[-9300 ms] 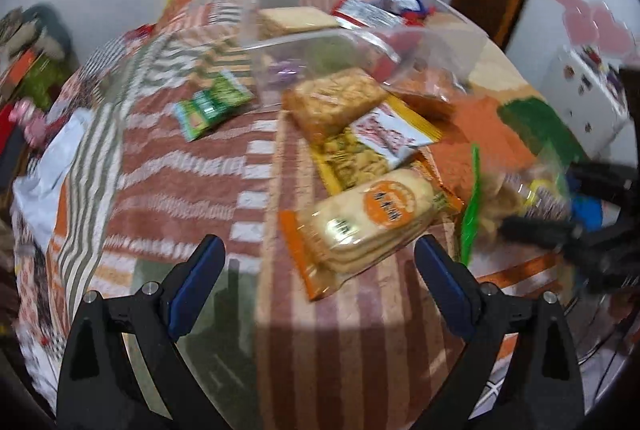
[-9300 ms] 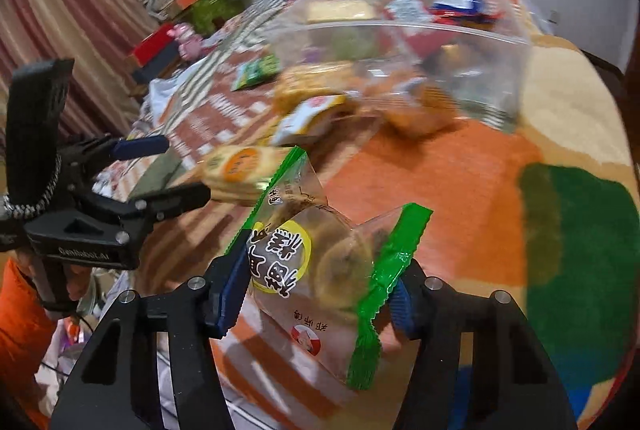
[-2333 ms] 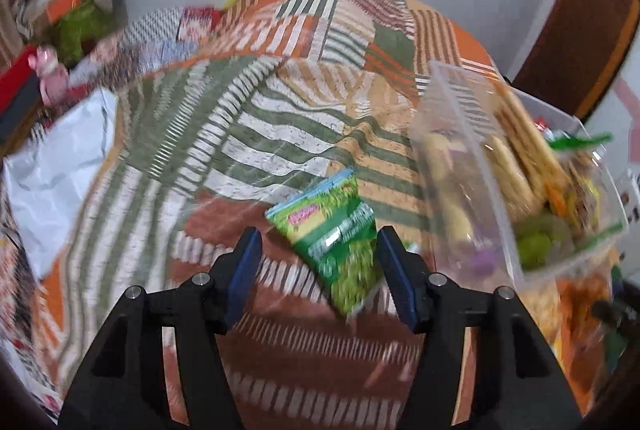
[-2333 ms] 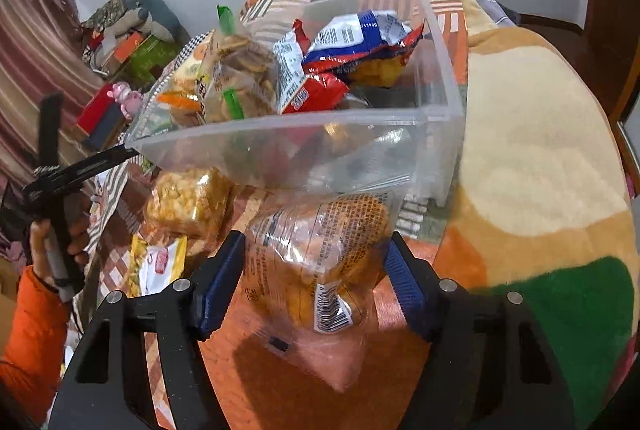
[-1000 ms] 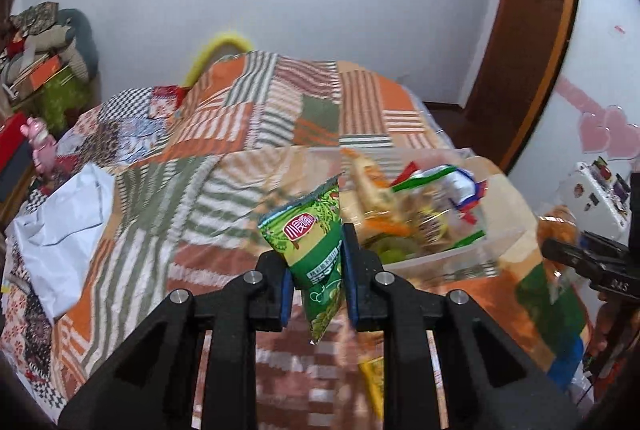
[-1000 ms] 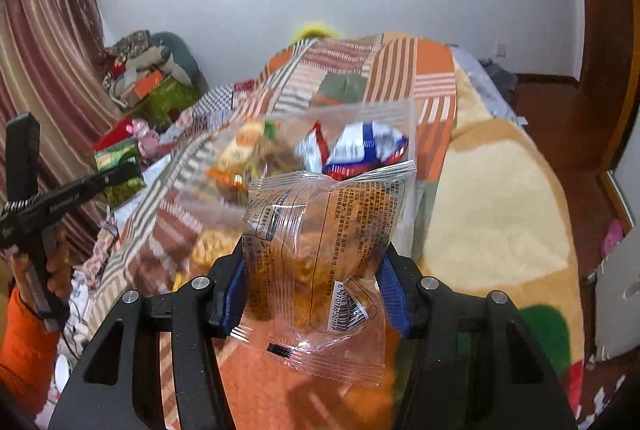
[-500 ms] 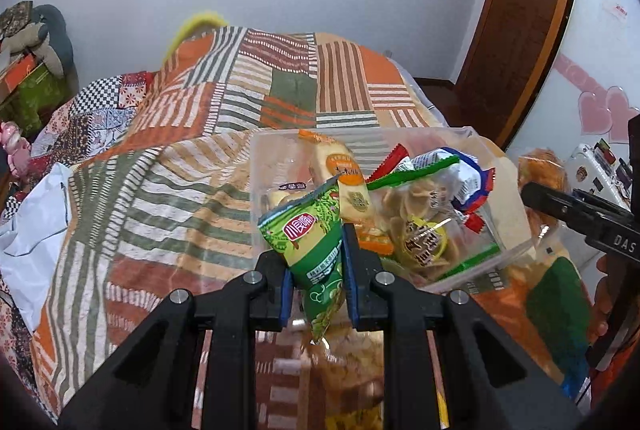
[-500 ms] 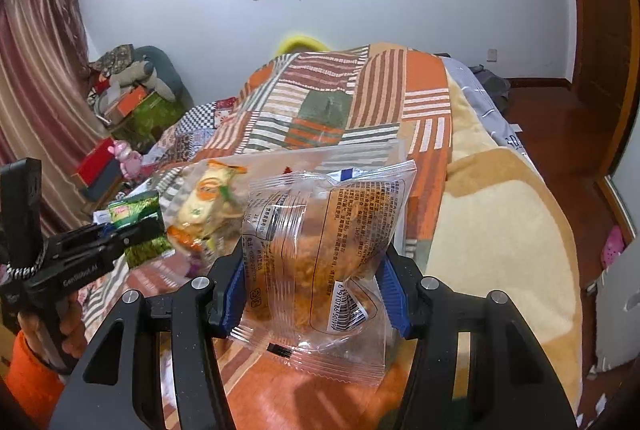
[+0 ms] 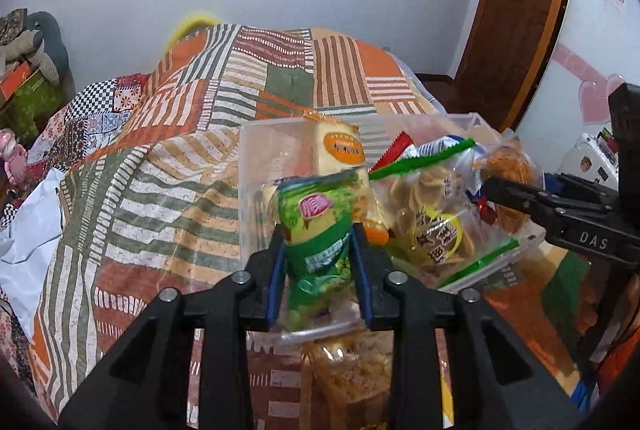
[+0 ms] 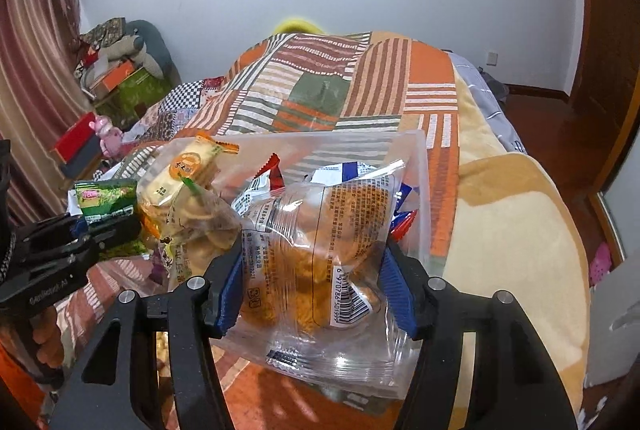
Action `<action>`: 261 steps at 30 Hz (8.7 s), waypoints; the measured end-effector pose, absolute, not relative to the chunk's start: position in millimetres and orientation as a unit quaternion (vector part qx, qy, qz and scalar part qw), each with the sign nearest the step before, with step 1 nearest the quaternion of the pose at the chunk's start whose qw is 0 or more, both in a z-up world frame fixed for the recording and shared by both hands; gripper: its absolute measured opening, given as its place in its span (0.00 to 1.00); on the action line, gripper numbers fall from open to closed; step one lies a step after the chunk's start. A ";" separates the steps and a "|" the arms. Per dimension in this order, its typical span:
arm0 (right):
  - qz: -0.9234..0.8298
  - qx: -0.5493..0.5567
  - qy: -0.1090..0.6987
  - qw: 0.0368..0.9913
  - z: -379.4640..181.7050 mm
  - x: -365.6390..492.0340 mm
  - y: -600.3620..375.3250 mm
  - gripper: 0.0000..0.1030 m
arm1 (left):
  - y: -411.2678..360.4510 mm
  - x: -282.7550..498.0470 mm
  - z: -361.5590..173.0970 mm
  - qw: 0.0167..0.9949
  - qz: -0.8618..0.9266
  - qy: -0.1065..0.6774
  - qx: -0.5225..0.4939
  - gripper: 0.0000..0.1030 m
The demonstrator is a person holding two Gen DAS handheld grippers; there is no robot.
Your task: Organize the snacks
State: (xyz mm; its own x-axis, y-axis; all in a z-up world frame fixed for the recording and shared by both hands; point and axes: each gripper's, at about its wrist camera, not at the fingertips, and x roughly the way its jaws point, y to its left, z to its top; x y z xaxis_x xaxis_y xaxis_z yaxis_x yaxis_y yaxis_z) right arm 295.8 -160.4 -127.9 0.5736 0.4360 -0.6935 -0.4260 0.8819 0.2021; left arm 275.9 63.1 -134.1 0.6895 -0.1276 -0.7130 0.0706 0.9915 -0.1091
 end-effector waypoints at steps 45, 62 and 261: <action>0.289 -0.009 0.439 0.851 -137.3 204.4 -148.6 0.87 | 39.0 164.5 -179.1 0.872 -0.073 0.475 -0.093 0.46; 0.309 -0.019 0.484 0.818 -167.0 228.1 -63.5 0.87 | 120.2 130.0 -154.4 0.896 -0.037 0.430 -0.110 0.15; 0.243 0.009 0.177 0.954 20.0 106.8 -208.7 1.00 | 15.2 60.7 36.6 0.987 -0.040 0.150 -0.052 1.00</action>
